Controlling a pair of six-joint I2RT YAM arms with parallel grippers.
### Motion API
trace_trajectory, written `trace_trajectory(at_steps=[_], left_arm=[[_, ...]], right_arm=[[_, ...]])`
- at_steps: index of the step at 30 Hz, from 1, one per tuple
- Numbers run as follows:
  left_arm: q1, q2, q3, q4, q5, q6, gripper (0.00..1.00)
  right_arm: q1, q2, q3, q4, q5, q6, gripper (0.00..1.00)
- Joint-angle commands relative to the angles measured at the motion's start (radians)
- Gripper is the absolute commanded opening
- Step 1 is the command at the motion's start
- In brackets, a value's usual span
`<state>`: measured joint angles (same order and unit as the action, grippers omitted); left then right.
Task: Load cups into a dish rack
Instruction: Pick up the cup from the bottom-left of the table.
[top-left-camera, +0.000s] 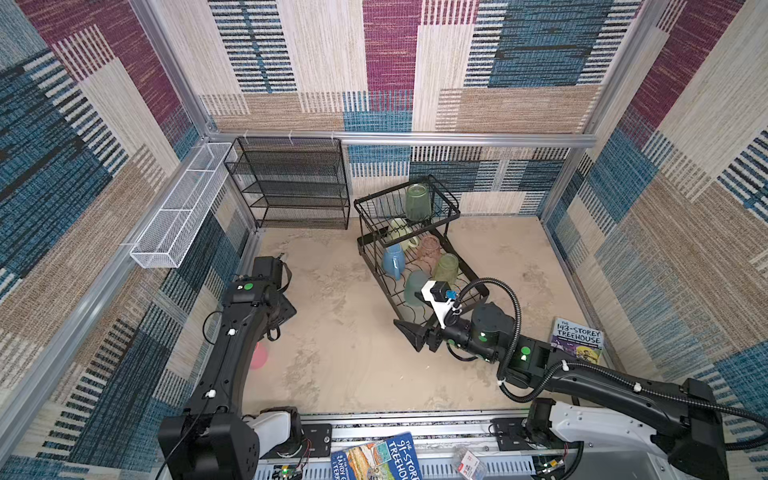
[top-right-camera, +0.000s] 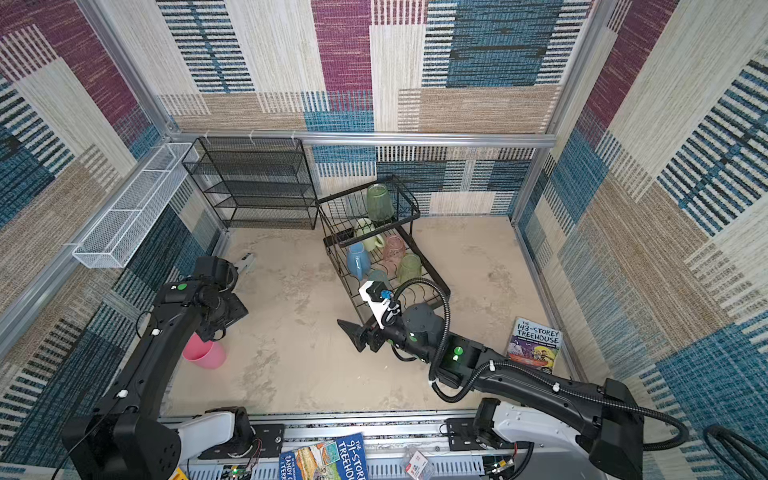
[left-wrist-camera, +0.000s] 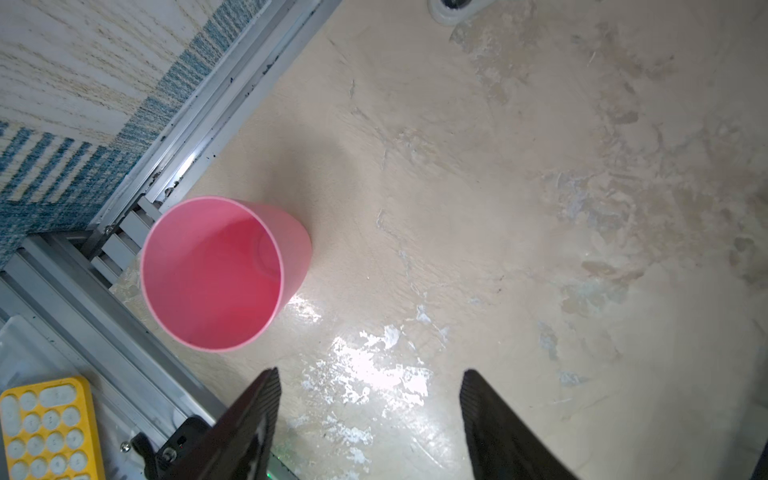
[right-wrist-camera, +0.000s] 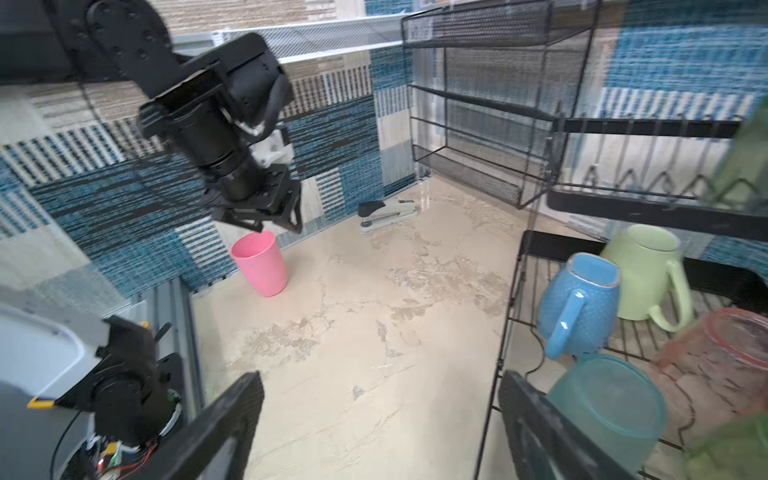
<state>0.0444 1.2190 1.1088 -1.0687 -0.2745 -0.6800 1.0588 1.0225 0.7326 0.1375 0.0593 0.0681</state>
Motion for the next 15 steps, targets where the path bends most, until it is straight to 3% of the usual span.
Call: trace_trajectory(at_steps=[1, 15], left_arm=[[0.026, 0.022, 0.0, 0.033, -0.011, 0.011, 0.71], [0.11, 0.023, -0.093, 0.156, -0.032, 0.053, 0.64]], right_arm=[[0.04, 0.031, 0.024, 0.037, 0.004, -0.031, 0.91], [0.142, 0.101, 0.075, 0.017, 0.062, -0.028, 0.9]])
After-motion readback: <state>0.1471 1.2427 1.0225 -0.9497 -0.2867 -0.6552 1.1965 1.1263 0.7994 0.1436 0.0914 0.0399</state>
